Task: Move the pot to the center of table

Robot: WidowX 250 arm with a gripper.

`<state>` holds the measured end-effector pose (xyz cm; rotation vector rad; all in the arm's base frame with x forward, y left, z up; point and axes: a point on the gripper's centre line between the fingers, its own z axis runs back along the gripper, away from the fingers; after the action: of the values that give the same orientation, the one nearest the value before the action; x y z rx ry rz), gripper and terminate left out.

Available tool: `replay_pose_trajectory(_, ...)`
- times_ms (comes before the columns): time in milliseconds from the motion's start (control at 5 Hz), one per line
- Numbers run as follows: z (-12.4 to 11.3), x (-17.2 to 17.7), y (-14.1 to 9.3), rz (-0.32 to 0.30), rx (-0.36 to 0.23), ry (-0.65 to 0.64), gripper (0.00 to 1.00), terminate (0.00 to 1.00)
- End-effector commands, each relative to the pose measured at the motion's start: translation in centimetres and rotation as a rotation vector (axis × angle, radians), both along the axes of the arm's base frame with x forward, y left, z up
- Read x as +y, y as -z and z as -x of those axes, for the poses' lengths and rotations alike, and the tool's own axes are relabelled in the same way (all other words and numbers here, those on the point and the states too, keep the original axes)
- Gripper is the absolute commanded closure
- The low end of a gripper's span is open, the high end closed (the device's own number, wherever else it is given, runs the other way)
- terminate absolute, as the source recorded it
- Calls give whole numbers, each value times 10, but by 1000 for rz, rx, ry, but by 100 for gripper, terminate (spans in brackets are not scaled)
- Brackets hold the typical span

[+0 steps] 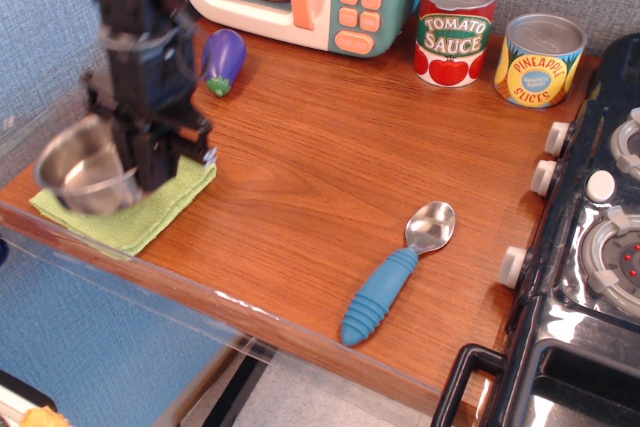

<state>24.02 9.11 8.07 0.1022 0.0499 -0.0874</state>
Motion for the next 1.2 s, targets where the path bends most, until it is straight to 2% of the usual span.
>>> replay_pose_trajectory(0, -53, -79, -66, 24, -148, 274, 100, 0)
replay_pose_trajectory(200, -91, -131, -55, 40, -161, 335, 100, 0)
replay_pose_trajectory(400, -121, -161, -30, 37, -107, 369, 100, 0)
replay_pose_trajectory(600, -136, -161, -4, 6, -53, 353, 100, 0)
replay_pose_trajectory(800, -141, -149, 14, -28, -10, 307, 100, 0)
replay_pose_trajectory(1000, -141, -131, 31, -30, 33, 224, 100, 0)
